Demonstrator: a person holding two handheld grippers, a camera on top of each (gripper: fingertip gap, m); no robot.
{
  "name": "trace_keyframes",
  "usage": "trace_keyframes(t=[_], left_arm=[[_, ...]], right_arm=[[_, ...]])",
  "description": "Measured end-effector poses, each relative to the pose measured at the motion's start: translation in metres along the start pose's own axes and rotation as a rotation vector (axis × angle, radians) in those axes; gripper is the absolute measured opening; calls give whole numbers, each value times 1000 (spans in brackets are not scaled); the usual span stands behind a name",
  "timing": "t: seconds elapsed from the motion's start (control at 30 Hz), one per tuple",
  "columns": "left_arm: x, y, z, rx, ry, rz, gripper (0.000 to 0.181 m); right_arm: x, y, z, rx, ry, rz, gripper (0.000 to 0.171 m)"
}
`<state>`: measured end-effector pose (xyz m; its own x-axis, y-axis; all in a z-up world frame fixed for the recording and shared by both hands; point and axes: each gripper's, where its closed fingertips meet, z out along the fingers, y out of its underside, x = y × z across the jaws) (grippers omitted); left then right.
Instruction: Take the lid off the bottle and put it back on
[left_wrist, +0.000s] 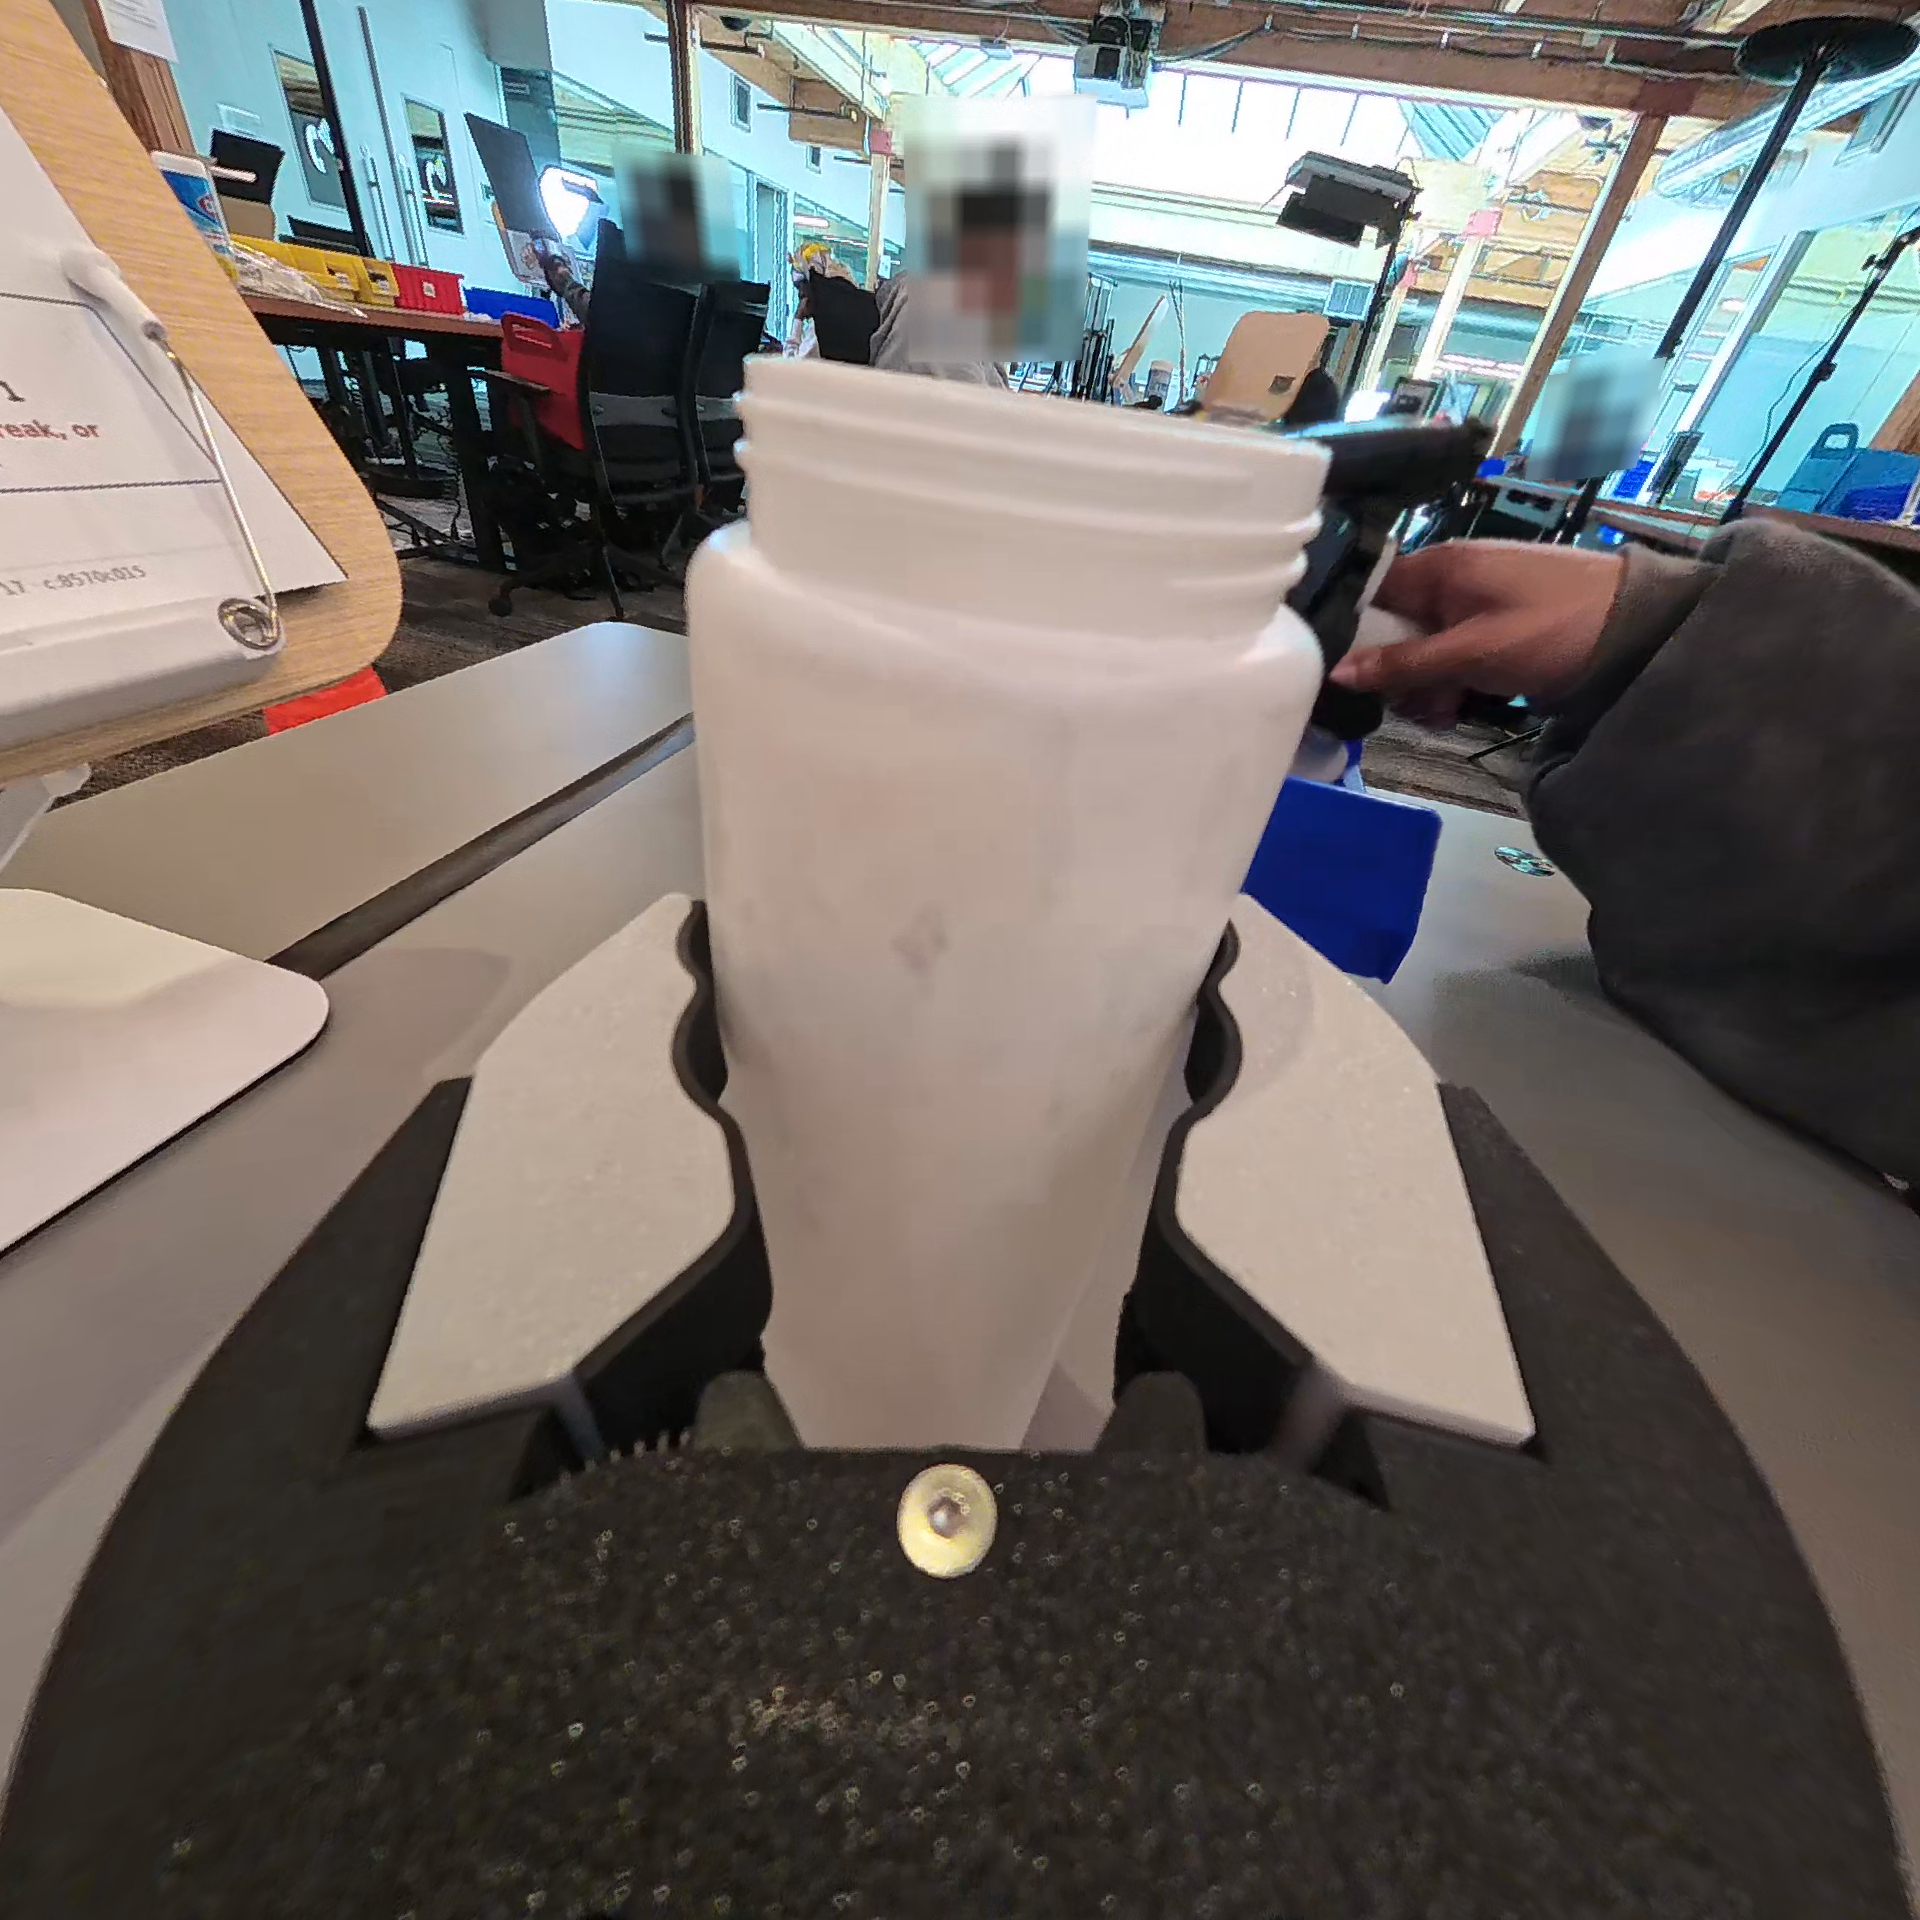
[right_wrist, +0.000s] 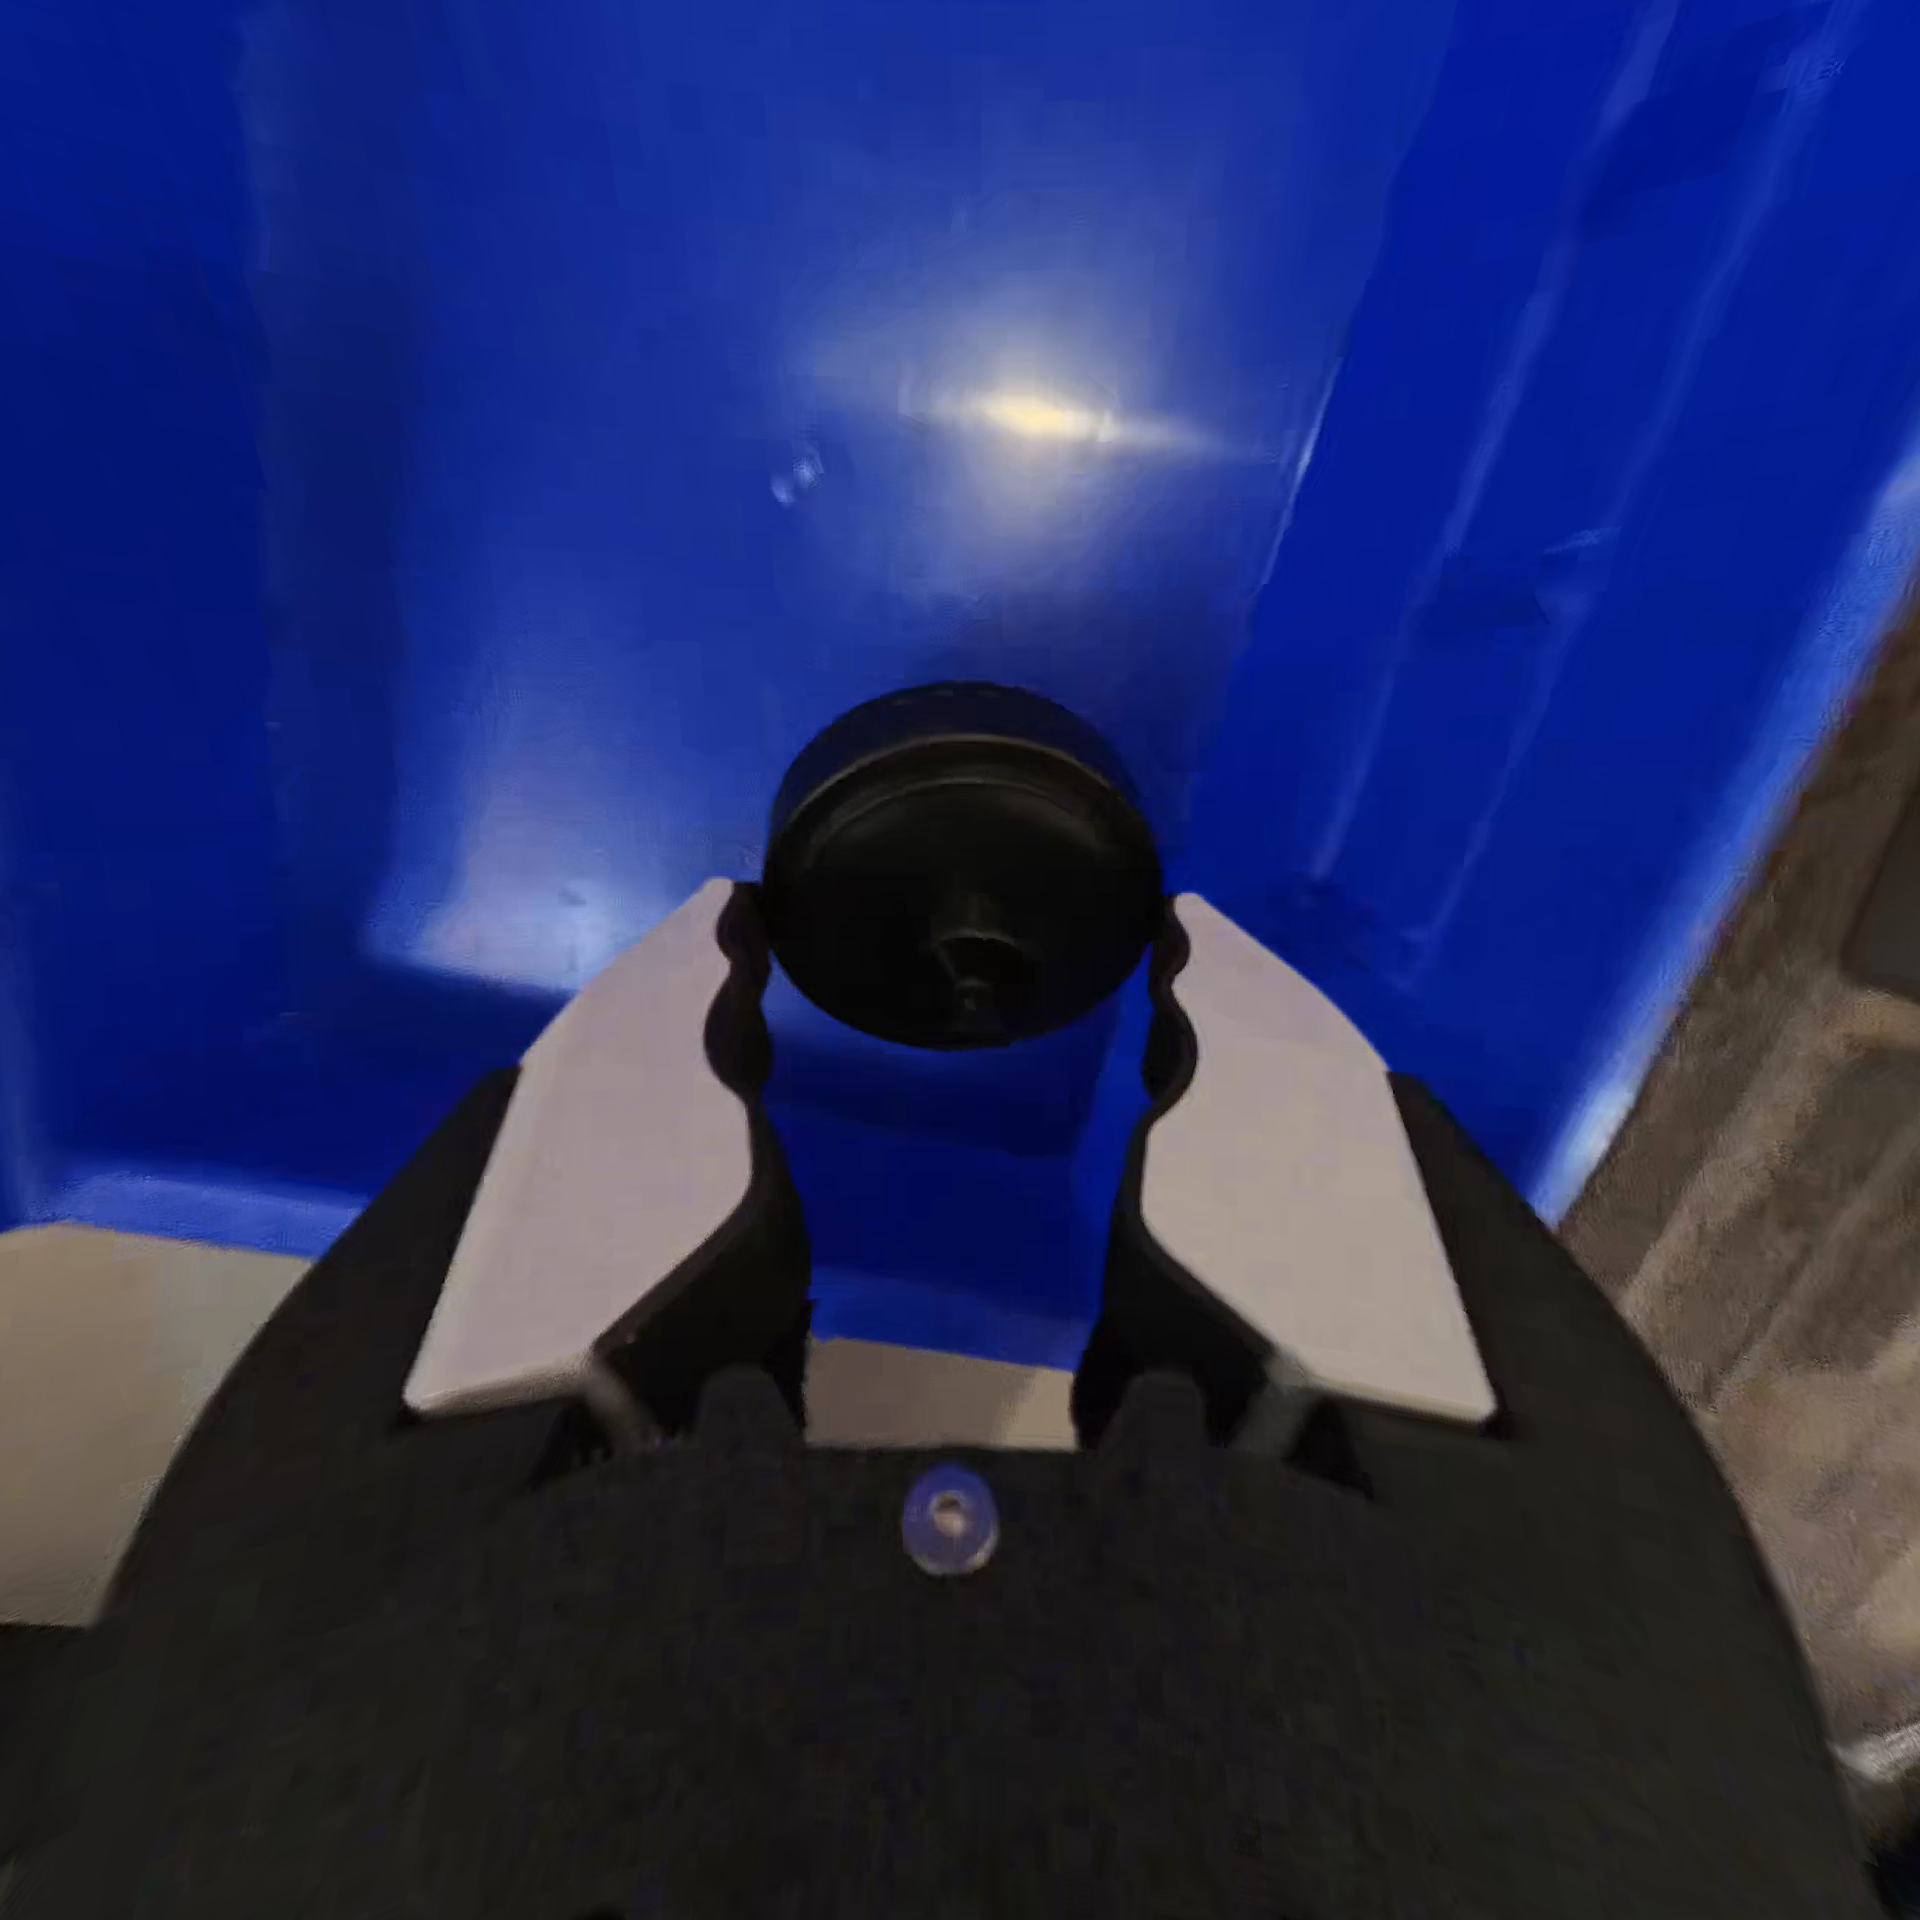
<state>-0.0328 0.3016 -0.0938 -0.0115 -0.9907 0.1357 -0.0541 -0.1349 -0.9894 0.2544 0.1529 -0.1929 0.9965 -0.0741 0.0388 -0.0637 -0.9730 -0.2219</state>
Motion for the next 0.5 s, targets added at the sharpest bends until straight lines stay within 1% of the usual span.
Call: trace_keyframes(t=[0.1, 0.2, 0.27, 0.43, 0.5], left_arm=[[0, 0, 0, -1, -1, 0, 88], [0, 0, 0, -2, -1, 0, 88], [0, 0, 0, -2, -1, 0, 88], [0, 0, 1, 5, 3, -2, 88], [0, 0, 1, 18, 16, -14, 88]], right_arm=[[7, 6, 15, -70, 90, -37, 71], [-6, 5, 21, -92, 55, -33, 71], [-7, 5, 23, -111, 83, -49, 72], [-5, 2, 19, -76, 99, -34, 72], [-5, -3, 2, -15, 110, -47, 69]])
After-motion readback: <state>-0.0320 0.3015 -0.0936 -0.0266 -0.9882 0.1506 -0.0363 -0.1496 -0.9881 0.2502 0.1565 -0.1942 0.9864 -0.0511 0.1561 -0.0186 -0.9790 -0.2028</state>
